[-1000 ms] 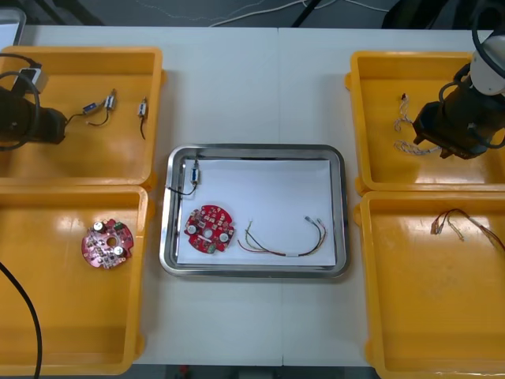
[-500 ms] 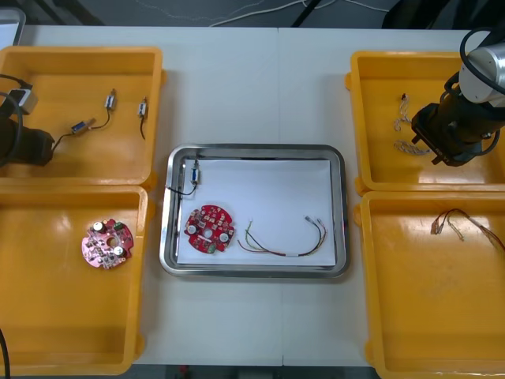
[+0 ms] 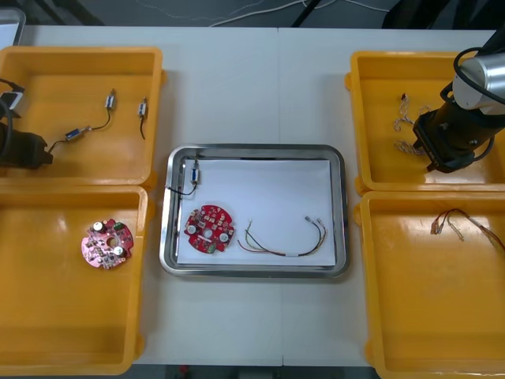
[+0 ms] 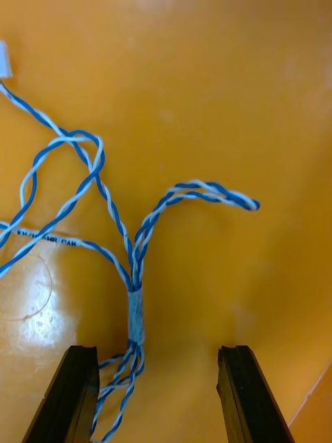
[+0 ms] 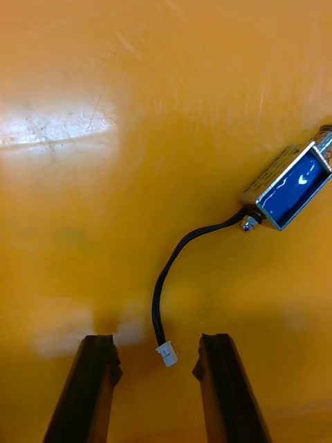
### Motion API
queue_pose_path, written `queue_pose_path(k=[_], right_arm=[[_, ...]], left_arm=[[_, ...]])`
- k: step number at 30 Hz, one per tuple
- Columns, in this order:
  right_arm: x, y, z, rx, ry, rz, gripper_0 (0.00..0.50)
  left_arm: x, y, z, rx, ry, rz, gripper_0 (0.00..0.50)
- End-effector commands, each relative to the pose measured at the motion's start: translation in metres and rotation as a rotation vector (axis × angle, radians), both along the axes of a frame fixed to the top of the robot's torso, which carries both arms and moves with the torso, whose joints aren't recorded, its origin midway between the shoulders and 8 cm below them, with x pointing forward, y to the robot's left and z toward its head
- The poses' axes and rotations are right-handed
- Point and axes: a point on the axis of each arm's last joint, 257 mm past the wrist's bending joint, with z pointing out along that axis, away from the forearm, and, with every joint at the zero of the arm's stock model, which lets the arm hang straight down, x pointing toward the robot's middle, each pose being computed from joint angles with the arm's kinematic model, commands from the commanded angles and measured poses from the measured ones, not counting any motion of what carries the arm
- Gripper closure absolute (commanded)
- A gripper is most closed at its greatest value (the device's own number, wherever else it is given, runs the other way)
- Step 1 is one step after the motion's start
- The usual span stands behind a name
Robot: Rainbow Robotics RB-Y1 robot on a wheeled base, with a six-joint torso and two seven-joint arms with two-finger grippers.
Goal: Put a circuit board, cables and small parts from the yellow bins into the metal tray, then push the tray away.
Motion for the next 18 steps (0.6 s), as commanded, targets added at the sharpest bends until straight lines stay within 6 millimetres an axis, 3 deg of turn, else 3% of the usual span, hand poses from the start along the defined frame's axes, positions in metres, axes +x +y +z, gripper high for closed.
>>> queue_pose_path(k=[1, 18], right_arm=[[0.02, 0.013, 0.028, 0.009, -0.065, -0.003, 0.0], [0.026, 0.004, 0.023, 0.015, -0.083, -0.024, 0.0]], left_arm=[[-0.004, 0.031, 0.03, 0.075, -0.049, -0.035, 0.12], [0.002, 0.017, 0.078, 0.12, -0.014, -0.069, 0.114]])
